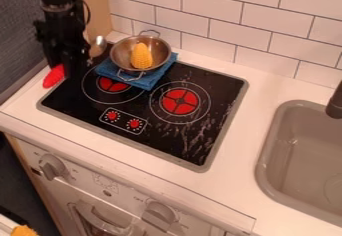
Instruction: Move the red spoon to the left side bottom of stove
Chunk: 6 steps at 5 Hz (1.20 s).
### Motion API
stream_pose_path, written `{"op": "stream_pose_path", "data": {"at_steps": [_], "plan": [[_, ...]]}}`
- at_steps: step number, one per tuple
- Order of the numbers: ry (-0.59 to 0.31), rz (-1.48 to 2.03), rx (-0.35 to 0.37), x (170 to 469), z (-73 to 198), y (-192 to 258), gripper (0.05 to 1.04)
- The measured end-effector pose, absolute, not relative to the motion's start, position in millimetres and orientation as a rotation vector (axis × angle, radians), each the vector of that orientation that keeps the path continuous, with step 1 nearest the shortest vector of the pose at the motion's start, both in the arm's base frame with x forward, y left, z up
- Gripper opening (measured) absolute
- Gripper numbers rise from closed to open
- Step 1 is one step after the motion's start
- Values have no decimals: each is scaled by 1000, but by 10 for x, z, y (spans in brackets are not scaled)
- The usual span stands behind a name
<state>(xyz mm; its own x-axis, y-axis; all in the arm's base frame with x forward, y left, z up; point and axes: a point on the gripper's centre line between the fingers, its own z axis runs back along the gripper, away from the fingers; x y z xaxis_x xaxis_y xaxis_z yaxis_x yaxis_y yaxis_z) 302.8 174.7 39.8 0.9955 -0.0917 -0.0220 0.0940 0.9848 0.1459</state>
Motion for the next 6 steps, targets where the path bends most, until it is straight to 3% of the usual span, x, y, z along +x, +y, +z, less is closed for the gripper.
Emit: {"op": "stream_pose_path", "data": {"at_steps": [1,2,3,4,6], "plan": [[58,-76,123,3005,220,1742,396],[86,-51,116,2968,154,1764,474],[87,-56,126,2967,156,1781,775],[88,-70,109,2967,153,1755,999],[19,-111,89,2955,519,1657,1001]]}}
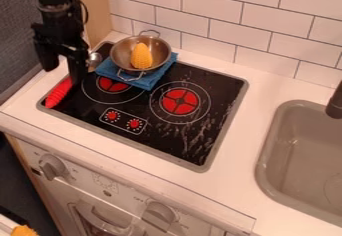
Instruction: Move the red spoon to the left side bottom of stove
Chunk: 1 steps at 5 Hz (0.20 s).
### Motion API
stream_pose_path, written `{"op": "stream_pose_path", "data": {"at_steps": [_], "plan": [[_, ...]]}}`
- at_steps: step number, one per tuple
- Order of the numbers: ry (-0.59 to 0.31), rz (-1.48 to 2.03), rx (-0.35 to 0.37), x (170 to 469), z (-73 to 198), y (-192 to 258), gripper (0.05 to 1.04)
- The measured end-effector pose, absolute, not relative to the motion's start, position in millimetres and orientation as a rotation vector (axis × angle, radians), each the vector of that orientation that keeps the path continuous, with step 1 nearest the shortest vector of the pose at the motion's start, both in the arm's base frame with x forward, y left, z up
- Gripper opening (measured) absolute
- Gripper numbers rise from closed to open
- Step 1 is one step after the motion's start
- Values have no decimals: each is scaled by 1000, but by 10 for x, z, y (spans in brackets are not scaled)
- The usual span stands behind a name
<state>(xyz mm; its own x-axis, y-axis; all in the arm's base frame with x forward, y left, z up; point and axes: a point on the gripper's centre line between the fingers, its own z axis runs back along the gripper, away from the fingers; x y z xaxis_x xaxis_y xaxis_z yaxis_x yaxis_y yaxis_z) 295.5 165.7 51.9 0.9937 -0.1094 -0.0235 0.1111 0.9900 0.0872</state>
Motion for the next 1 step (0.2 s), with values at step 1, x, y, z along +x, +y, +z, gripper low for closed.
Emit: {"op": "stream_pose_path", "data": {"at_steps": [1], "plan": [[11,-115,68,2916,553,1639,1001]]}}
